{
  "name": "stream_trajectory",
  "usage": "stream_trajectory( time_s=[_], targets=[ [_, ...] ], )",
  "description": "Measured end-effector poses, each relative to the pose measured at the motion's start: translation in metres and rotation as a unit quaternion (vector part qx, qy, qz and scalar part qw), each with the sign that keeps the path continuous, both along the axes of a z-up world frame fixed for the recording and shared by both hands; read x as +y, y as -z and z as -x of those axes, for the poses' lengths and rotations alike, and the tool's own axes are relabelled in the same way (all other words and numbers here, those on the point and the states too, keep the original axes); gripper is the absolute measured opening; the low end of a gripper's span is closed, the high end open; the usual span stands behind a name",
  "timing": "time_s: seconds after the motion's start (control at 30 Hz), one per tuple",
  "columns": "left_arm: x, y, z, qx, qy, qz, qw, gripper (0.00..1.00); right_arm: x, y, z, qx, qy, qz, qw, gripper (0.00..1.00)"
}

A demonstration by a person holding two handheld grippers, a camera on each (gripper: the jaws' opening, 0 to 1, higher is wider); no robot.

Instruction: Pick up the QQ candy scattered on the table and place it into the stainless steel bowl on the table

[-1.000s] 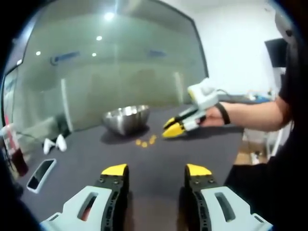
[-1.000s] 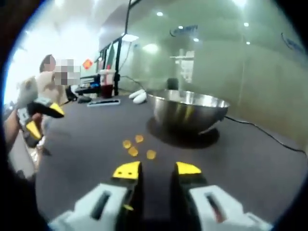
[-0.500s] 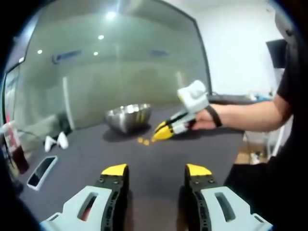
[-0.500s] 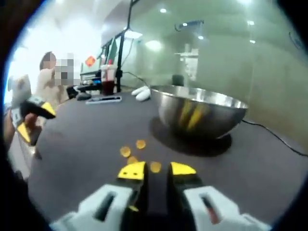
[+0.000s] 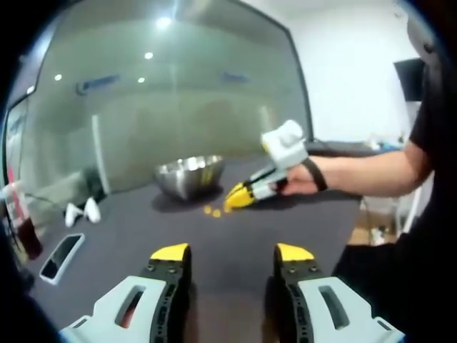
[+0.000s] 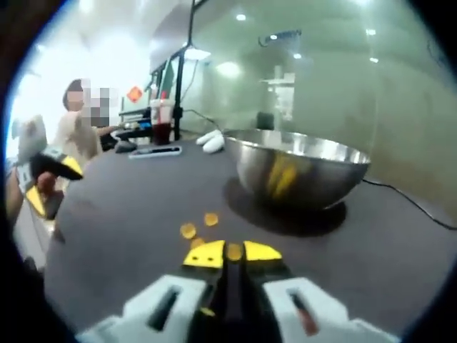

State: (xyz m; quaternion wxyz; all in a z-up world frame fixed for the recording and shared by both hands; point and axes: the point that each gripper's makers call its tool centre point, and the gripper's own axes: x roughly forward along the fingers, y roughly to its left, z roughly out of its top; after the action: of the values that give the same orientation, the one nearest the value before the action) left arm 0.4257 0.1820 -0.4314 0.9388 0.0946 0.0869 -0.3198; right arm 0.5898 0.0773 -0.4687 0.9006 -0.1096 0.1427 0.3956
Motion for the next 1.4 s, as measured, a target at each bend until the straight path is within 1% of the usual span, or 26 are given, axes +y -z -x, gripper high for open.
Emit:
stream_trajectory(
  time_s=[0.13,0.2,0.27,0.5,0.63,0.67,0.77,0.8,0.83,0.9,0.97,1.0,1.07,1.13,1.23,1.4],
  targets=[
    [0.002,0.002,0.000,0.002,-0.003,0.000,1.0000,0.48,-0.006,-0.007,0.001,-0.002,0.005,-0.003,1.0000,0.09],
    [0.002,0.003,0.001,0.004,-0.003,-0.002,1.0000,0.48,-0.009,-0.013,0.003,-0.011,0.007,0.002,0.9999,0.09],
    [0.001,0.003,0.002,0.004,-0.001,-0.003,1.0000,0.48,-0.012,-0.020,0.004,-0.015,0.009,0.000,0.9998,0.09],
    [0.001,0.004,0.001,0.004,-0.002,0.000,1.0000,0.48,-0.020,-0.042,0.013,-0.028,0.016,-0.018,0.9993,0.09],
    [-0.001,0.004,0.002,0.004,0.003,-0.003,1.0000,0.48,-0.026,-0.062,0.010,-0.050,0.039,-0.040,0.9972,0.09],
    [-0.002,0.004,0.002,0.004,0.003,-0.003,1.0000,0.48,-0.028,-0.069,0.007,-0.056,0.051,-0.052,0.9958,0.09],
    [-0.003,0.003,0.002,0.003,0.005,-0.002,1.0000,0.48,-0.035,-0.082,-0.003,-0.071,0.084,-0.067,0.9917,0.09],
    [-0.003,0.002,0.002,0.003,0.006,-0.001,1.0000,0.48,-0.039,-0.090,-0.009,-0.081,0.105,-0.077,0.9882,0.09],
    [-0.004,0.003,0.002,0.003,0.006,-0.001,1.0000,0.48,-0.039,-0.096,-0.014,-0.089,0.109,-0.078,0.9869,0.09],
    [-0.006,0.003,0.000,0.005,0.008,-0.002,0.9999,0.48,-0.040,-0.110,-0.024,-0.089,0.122,-0.097,0.9837,0.09],
    [-0.008,0.001,0.000,0.003,0.012,-0.004,0.9999,0.47,-0.034,-0.119,-0.031,-0.092,0.118,-0.098,0.9840,0.09],
    [-0.010,0.000,0.001,0.003,0.016,-0.002,0.9999,0.47,-0.030,-0.124,-0.047,-0.095,0.120,-0.098,0.9833,0.09],
    [-0.011,-0.002,0.002,0.002,0.019,0.001,0.9998,0.47,-0.023,-0.127,-0.054,-0.103,0.118,-0.089,0.9837,0.09],
    [-0.012,-0.001,0.002,0.003,0.021,-0.002,0.9998,0.47,-0.020,-0.127,-0.059,-0.102,0.120,-0.086,0.9838,0.09],
    [-0.012,0.001,0.003,0.005,0.020,-0.003,0.9998,0.47,-0.016,-0.125,-0.068,-0.094,0.123,-0.086,0.9842,0.09],
    [-0.009,0.004,0.005,0.010,0.016,-0.002,0.9998,0.47,-0.011,-0.123,-0.085,-0.088,0.126,-0.078,0.9851,0.09]
  ],
)
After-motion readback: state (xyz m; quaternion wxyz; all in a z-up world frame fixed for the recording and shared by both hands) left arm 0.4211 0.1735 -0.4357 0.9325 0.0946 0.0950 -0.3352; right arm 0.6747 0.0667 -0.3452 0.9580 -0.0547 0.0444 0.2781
